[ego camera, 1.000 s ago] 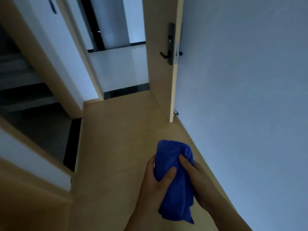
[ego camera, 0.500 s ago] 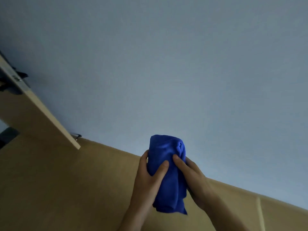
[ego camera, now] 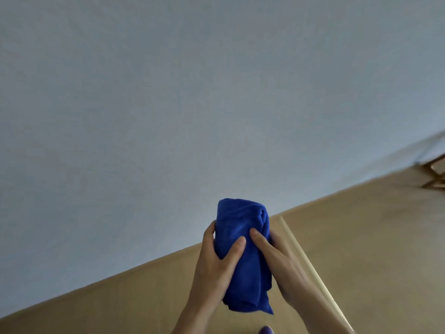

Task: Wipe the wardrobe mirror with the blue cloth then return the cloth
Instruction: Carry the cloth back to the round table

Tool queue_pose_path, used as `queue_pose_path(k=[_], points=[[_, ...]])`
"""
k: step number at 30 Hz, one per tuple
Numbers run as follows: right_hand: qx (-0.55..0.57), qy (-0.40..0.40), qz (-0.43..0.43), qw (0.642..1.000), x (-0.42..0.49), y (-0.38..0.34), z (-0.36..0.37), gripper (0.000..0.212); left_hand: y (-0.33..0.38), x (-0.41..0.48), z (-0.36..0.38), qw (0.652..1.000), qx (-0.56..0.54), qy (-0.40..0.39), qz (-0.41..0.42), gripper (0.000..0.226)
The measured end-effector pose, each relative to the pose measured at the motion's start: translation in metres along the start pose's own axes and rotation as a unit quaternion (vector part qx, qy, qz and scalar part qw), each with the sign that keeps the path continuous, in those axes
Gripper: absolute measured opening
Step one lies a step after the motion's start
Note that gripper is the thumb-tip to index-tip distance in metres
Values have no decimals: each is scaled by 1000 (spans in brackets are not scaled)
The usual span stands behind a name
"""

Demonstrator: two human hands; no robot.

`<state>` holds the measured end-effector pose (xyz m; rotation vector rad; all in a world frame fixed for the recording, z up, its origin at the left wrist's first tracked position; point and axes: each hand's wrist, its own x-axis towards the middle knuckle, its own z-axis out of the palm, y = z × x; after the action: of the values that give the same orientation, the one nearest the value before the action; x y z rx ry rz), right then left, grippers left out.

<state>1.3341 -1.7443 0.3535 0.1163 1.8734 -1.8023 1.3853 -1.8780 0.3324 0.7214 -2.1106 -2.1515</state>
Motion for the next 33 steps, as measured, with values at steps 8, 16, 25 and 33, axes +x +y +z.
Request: queue_pose_path(k=[8,16,25,33], points=[[58,89,-17,994,16,-13,-98,24,24,37,106,995,39,-85,24,53],[105,156,-38,981,23,-21,-207,28,40,63,222,985,63,-162,25,49],[151,255,-49,954,38,-24,-290,26,51,103,320,961,98,-255,25,48],[197,346,-55,916,88,-43,-356,29,70,172,404,926,103,-362,31,68]])
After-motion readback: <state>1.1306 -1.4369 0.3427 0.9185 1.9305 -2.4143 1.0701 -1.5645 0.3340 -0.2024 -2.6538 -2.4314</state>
